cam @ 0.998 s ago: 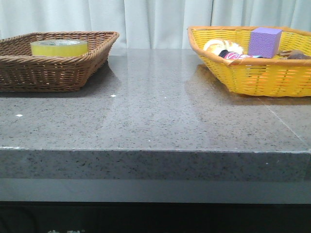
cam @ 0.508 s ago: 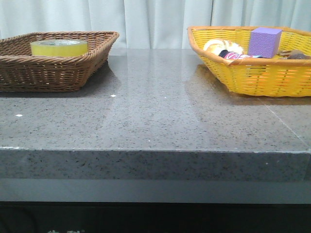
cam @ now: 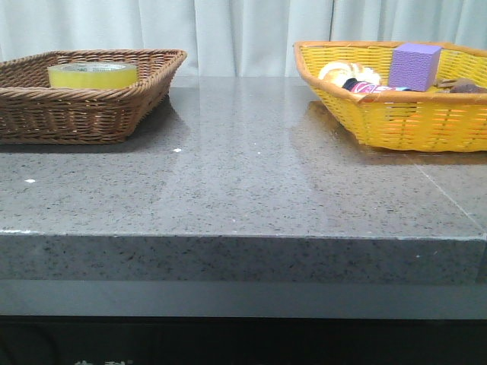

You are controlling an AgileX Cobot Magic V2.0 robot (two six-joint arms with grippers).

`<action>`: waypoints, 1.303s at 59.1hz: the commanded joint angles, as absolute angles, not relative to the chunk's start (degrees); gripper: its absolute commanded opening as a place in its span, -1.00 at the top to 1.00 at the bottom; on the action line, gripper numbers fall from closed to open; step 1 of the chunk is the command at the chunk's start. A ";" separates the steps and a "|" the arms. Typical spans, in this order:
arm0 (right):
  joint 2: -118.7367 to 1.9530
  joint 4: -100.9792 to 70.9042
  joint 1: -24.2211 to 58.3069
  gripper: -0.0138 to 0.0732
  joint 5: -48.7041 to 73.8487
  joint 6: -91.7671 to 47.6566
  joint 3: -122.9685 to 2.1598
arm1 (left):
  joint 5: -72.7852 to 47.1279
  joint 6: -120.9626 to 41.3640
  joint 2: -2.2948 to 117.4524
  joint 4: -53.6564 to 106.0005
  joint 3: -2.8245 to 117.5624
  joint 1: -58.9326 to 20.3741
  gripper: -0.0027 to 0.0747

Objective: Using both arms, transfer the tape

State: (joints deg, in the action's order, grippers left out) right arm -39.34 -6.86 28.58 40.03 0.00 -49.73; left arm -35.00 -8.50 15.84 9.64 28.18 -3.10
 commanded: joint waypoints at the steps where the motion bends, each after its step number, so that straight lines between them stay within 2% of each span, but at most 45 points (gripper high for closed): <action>1: -39.57 -6.50 28.33 0.84 36.08 -0.49 -51.07 | -27.62 -6.88 14.08 11.01 26.23 -2.83 0.98; 15: -39.57 -6.50 28.33 0.84 36.08 -0.49 -51.07 | -22.38 5.73 7.88 2.32 17.01 -2.83 0.98; 30: -39.57 -6.50 28.33 0.84 36.08 -0.49 -51.07 | -6.99 5.87 3.26 1.94 5.39 -2.83 0.98; 47: -39.57 -6.50 28.33 0.84 36.02 -0.49 -51.07 | 4.46 5.96 -1.58 2.55 -2.91 -2.83 0.98; 77: -39.57 -6.50 28.33 0.84 36.42 -0.49 -51.07 | 3.28 5.09 -1.58 0.00 -2.77 -2.83 0.98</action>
